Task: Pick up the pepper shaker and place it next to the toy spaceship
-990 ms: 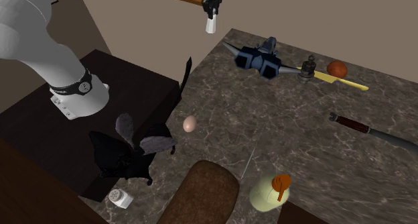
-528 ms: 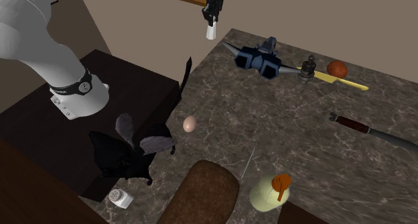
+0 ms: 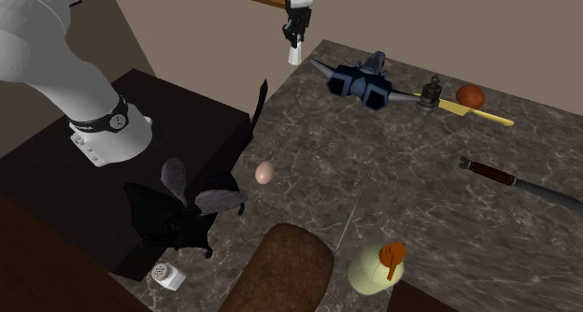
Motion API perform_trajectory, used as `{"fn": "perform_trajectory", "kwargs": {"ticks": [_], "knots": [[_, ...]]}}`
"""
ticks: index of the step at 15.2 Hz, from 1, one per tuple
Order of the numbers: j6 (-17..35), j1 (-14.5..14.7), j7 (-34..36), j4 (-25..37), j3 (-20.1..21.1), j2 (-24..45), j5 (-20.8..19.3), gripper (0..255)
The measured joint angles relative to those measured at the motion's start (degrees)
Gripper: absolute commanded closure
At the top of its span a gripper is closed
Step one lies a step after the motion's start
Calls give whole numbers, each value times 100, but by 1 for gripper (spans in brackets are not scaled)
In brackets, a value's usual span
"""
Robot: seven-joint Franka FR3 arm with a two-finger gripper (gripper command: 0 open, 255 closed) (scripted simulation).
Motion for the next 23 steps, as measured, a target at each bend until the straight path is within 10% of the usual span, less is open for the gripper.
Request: {"fn": "perform_trajectory", "kwargs": {"ticks": [20, 21, 23], "knots": [[725, 271, 186, 160, -357, 882, -339, 255], [725, 271, 186, 159, -357, 882, -339, 0], [725, 272, 186, 160, -357, 882, -339, 0]]}}
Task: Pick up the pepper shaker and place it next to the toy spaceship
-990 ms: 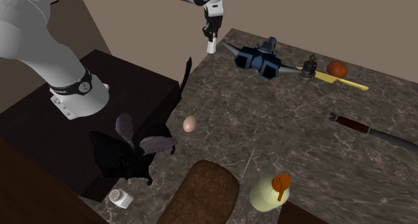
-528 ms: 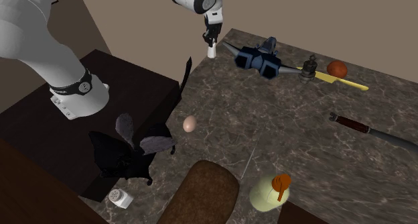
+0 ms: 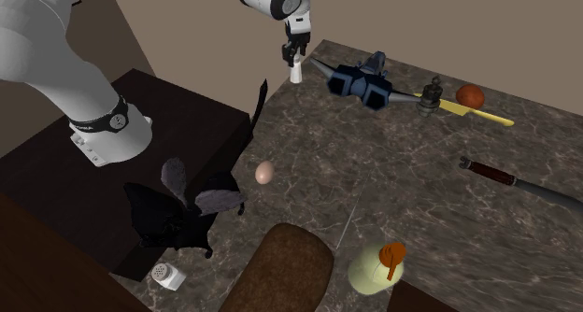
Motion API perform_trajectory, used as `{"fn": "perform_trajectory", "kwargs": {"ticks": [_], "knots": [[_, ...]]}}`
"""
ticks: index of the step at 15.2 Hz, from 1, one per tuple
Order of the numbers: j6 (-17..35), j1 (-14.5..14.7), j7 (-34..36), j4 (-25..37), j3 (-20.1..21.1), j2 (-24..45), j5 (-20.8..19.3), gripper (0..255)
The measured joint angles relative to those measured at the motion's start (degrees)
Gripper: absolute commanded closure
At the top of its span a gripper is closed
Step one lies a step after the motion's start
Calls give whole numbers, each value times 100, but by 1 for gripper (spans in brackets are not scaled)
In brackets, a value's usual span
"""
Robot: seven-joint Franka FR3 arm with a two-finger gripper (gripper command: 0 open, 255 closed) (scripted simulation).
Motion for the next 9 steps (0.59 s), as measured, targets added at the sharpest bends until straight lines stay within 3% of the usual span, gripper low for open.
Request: {"fn": "perform_trajectory", "kwargs": {"ticks": [4, 9], "knots": [[0, 0, 0, 0, 0, 0, 0, 0], [-355, -212, -123, -240, 228, -595, 192, 0]]}}
